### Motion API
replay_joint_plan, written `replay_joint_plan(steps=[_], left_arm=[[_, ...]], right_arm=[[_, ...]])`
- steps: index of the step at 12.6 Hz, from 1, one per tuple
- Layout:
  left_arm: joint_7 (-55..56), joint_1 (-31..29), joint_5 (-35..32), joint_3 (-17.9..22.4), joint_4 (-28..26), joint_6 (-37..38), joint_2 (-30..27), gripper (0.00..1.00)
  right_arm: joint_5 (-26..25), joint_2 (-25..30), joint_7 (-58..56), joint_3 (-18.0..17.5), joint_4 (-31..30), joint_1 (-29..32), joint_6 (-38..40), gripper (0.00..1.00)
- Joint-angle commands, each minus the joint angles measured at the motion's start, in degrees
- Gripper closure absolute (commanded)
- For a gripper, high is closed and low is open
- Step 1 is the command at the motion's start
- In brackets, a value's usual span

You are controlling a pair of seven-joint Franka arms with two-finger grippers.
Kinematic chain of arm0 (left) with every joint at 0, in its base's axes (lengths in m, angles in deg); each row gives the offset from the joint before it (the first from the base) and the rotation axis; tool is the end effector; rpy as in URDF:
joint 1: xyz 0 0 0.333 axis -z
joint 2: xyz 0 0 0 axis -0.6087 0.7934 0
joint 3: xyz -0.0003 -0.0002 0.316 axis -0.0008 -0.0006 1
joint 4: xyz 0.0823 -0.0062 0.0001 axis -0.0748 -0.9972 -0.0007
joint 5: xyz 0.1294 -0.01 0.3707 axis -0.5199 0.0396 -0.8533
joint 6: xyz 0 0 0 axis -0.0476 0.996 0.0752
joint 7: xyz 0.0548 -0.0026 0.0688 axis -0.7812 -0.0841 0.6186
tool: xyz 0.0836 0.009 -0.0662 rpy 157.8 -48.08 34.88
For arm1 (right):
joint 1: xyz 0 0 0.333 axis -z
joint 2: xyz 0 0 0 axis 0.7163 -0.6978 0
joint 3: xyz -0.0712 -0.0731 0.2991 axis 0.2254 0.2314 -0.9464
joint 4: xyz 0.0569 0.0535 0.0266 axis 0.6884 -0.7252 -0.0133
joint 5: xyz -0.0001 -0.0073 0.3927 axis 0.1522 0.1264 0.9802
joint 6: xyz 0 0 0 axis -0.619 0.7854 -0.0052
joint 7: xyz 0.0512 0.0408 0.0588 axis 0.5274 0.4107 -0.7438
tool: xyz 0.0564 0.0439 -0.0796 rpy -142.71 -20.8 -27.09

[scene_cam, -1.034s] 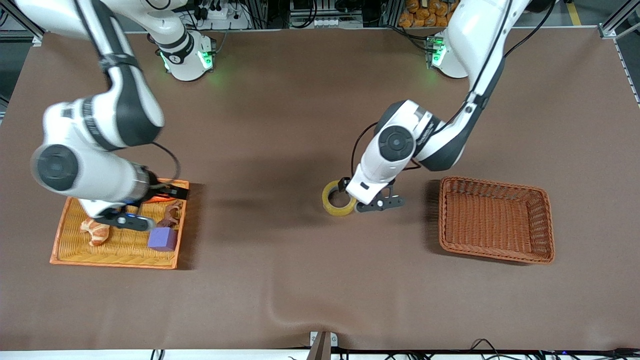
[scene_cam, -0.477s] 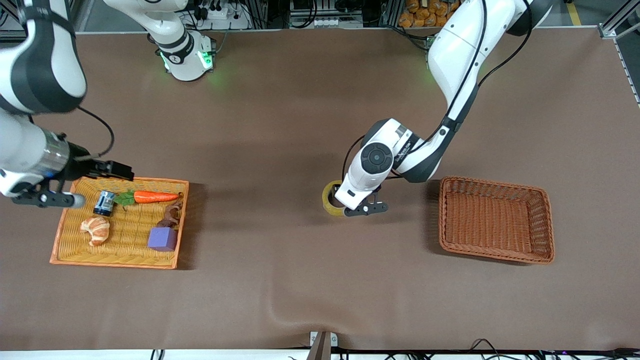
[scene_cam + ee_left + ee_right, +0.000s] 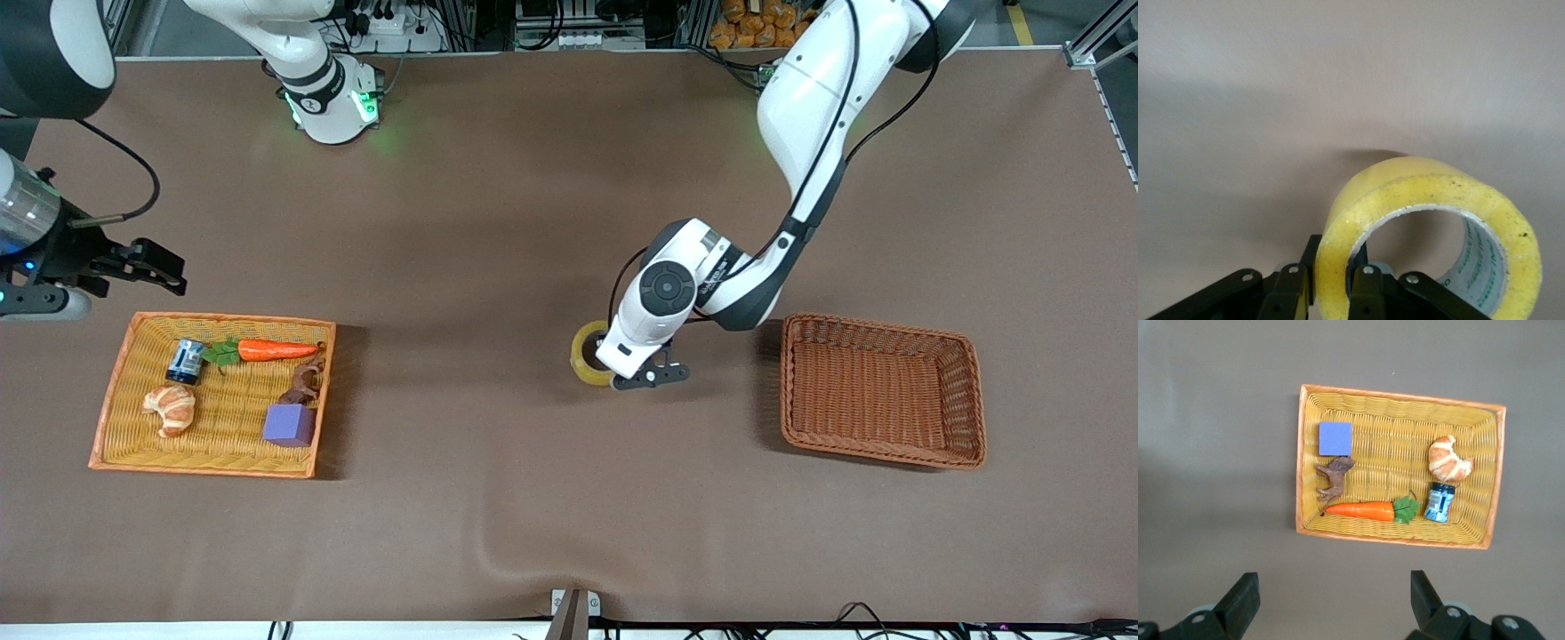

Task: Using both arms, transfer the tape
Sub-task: 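Carry the tape with the left gripper into the brown basket, then release the tape in the basket and raise the left gripper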

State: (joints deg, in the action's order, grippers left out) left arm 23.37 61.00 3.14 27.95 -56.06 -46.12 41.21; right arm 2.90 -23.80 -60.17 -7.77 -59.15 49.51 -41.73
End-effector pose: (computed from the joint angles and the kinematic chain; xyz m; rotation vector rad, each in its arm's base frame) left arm 0.5832 -0.4074 0.2456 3.0458 0.2807 -0.0614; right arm 0.5879 0.0103 0.5885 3.1051 0.0984 0.0212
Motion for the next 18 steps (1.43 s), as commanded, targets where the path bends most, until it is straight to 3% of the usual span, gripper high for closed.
replay_joint_plan(steps=[1, 4, 7, 10, 15, 16, 17, 18], left_arm=[[-2.8, -6.0, -1.6, -0.1, -1.5, 8.3, -11.4, 1.0], [-17.4, -14.6, -1.6, -0.3, -2.1, 15.5, -17.4, 1.0], [-22.6, -22.1, -2.6, -0.3, -4.4, 16.8, -17.5, 1.0], [-30.0, -30.9, -2.9, -0.4, -5.9, 15.6, -14.8, 1.0], [-34.2, -35.6, -7.9, -0.4, -5.5, 7.3, -5.6, 1.0], [-34.2, -35.5, -8.0, -0.4, -5.6, 7.3, -5.6, 0.89], [-34.4, -35.9, -8.1, -0.4, -5.5, 7.3, -5.6, 0.36], [-36.0, -36.1, -8.0, -0.5, -5.5, 7.3, -5.8, 0.0]], right_arm=[[-0.1, 0.9, -2.3, -0.6, 1.8, 1.8, 3.0, 0.0], [1.2, 1.1, -1.0, -0.5, 4.7, 1.7, 8.5, 0.0], [2.2, 3.3, 2.8, -0.6, 4.6, 1.4, 11.1, 0.0], [2.1, 5.0, 4.2, -0.7, 4.1, 1.3, 12.8, 0.0], [2.5, 5.1, 5.8, -0.7, 4.3, 1.3, 12.5, 0.0], [2.5, 5.1, 7.0, -0.7, 4.3, 1.3, 12.5, 0.0], [2.5, 5.1, 7.3, -0.7, 4.3, 1.3, 12.3, 0.0], [2.5, 5.0, 7.3, -0.7, 4.4, 1.4, 12.1, 0.0]])
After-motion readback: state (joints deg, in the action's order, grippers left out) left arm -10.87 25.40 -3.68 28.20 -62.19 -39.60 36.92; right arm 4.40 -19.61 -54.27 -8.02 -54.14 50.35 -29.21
